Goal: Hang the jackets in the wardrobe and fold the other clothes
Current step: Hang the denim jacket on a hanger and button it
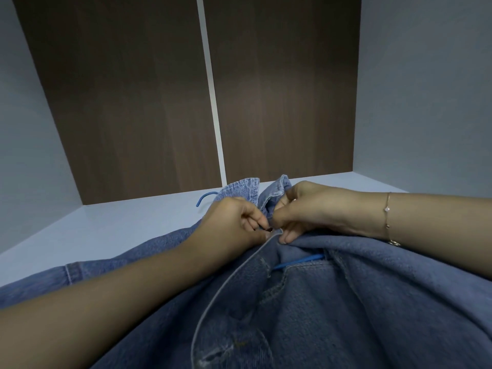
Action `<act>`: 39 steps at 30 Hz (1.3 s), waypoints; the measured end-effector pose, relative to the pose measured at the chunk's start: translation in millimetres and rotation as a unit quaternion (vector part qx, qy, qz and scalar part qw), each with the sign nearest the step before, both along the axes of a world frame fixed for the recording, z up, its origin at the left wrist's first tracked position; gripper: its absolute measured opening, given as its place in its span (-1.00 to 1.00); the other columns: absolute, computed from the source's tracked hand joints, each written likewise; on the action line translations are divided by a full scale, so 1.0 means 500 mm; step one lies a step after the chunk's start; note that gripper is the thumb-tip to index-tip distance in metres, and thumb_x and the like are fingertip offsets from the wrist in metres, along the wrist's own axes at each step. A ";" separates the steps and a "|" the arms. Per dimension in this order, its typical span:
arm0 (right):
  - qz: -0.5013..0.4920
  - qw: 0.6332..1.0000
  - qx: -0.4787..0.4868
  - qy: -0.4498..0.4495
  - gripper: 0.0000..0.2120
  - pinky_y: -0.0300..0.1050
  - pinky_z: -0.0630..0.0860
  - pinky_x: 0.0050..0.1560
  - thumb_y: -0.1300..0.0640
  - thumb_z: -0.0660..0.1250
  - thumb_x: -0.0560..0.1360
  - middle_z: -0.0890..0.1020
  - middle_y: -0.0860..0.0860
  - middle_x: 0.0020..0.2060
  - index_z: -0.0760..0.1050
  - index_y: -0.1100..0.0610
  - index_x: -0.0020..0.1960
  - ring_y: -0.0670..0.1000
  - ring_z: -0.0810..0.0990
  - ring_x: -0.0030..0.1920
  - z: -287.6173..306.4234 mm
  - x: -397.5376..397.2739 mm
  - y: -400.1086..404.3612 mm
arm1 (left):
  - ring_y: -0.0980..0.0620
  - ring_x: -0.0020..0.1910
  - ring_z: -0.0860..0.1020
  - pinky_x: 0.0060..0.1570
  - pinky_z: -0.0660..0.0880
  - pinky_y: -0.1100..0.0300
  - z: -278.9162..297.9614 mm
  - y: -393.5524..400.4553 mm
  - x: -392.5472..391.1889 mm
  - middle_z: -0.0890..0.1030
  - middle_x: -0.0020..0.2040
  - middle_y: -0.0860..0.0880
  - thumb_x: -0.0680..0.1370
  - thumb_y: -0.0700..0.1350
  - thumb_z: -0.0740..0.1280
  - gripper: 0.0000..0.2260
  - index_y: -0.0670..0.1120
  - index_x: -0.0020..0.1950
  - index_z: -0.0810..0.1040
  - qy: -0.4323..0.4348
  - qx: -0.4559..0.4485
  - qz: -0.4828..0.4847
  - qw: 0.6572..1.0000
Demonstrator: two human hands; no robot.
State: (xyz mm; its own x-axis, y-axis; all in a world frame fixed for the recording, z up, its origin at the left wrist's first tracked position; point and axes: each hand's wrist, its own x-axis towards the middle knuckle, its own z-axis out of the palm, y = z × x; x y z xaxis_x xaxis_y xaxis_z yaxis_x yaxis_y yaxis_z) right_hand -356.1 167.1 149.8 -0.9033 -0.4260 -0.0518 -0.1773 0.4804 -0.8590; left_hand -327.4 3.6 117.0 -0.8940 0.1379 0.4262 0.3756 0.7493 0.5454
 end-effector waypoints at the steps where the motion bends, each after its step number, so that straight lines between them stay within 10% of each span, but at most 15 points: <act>1: -0.001 1.000 0.019 0.012 -0.93 -0.19 0.63 -0.22 0.34 0.38 0.43 0.62 0.11 -0.47 0.50 0.24 -0.18 0.01 0.64 -0.41 0.002 0.000 -0.002 | 0.30 -0.44 0.50 -0.32 0.42 0.49 0.001 0.000 0.001 0.55 -0.34 0.13 0.38 -0.19 0.55 -0.82 0.06 -0.27 0.63 -0.008 0.000 -0.001 1.000; 8: 0.012 0.974 0.192 0.123 -0.79 -0.28 0.41 -0.46 0.10 0.45 0.45 0.62 0.02 -0.43 0.64 0.27 -0.17 -0.09 0.48 -0.50 0.018 0.008 0.008 | 0.31 -0.45 0.51 -0.32 0.44 0.49 -0.001 -0.001 0.005 0.62 -0.37 0.08 0.38 -0.16 0.56 -0.89 0.00 -0.21 0.68 -0.030 0.028 -0.008 0.999; 21: 0.003 0.992 0.125 -0.009 -0.78 -0.36 0.18 -0.63 0.30 0.38 0.46 0.39 -0.04 -0.61 0.46 0.19 -0.34 -0.13 0.27 -0.64 0.001 -0.014 -0.004 | 0.32 -0.52 0.46 -0.42 0.36 0.48 0.004 -0.008 -0.012 0.58 -0.50 0.14 0.42 -0.14 0.54 -0.84 0.02 -0.33 0.66 -0.053 0.029 -0.015 0.998; 26: 0.077 0.968 0.178 0.157 -0.85 -0.31 0.44 -0.29 0.19 0.44 0.48 0.59 -0.14 -0.43 0.58 0.04 -0.25 -0.22 0.50 -0.41 -0.015 -0.025 0.021 | 0.28 -0.52 0.45 -0.43 0.38 0.43 0.023 -0.001 -0.019 0.57 -0.49 0.10 0.45 -0.11 0.52 -0.86 -0.03 -0.31 0.66 -0.100 0.010 0.020 0.995; 31: 0.067 0.905 0.265 0.326 -0.74 -0.37 0.35 -0.36 0.10 0.49 0.42 0.51 -0.15 -0.45 0.44 0.02 -0.33 -0.29 0.47 -0.41 -0.017 -0.035 0.018 | 0.07 -0.47 0.45 -0.40 0.45 0.29 0.057 0.019 -0.038 0.51 -0.42 -0.07 0.53 -0.14 0.44 -0.81 -0.29 -0.14 0.63 -0.209 -0.033 0.062 0.975; 39: 0.067 0.916 0.244 0.311 -0.71 -0.37 0.34 -0.38 -0.04 0.48 0.43 0.49 -0.12 -0.43 0.44 0.04 -0.30 -0.19 0.41 -0.41 -0.019 -0.032 0.036 | 0.08 -0.46 0.31 -0.54 0.35 0.31 0.090 0.051 -0.068 0.35 -0.43 -0.03 0.58 -0.09 0.38 -0.67 -0.13 -0.33 0.38 -0.304 -0.125 0.100 0.939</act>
State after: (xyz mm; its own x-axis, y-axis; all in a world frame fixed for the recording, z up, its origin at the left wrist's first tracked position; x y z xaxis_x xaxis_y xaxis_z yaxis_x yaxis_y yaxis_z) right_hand -372.2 185.2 140.4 -0.7638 -0.5984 0.2418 -0.6452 0.7180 -0.2610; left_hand -361.3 29.0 162.0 -0.9804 -0.0314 -0.1946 -0.1105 0.9051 0.4107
